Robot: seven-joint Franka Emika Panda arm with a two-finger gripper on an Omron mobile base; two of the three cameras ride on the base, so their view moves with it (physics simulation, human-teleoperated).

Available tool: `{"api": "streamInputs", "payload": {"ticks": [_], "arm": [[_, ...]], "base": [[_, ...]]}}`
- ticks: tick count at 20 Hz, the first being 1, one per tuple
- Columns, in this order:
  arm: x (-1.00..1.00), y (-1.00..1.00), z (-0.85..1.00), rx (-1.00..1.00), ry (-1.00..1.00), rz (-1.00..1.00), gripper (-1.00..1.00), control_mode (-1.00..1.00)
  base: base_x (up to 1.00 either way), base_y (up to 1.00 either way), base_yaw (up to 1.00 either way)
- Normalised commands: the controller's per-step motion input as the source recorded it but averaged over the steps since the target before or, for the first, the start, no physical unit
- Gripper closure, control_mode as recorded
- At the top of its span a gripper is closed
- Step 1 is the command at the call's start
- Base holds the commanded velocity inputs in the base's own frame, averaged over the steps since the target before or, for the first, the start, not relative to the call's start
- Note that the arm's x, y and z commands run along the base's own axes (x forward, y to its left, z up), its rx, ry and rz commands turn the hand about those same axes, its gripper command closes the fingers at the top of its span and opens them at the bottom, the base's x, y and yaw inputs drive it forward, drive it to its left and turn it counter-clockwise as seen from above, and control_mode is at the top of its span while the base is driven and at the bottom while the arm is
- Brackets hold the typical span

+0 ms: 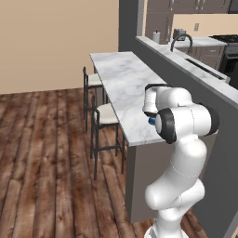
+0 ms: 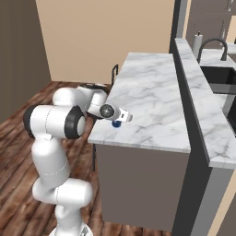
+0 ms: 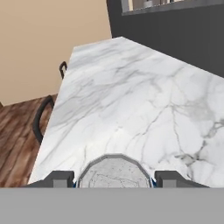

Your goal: Four empty soda cans are scattered around the kitchen. Gather all the cans and cluster them next to the stove for recycling.

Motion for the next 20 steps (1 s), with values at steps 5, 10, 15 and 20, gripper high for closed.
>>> {"api": "streamInputs", "payload": {"ticks": [5, 10, 15, 20], "arm": [[-0.09, 0.0, 0.09, 0.0, -0.02, 0.02, 1.0, -1.0], [-0.03, 0.0, 0.03, 0.0, 0.0, 0.02, 1.0, -1.0], [-0.01, 0.0, 0.0, 0.0, 0.0, 0.0, 1.0, 1.0], [0.0, 0.0, 0.0, 0.0, 0.0, 0.0, 1.0, 1.0]], "base": [[0.0, 0.0, 0.0], [0.0, 0.0, 0.0], [-0.22, 0.0, 0.02], [-0.64, -0.01, 0.03]]}}
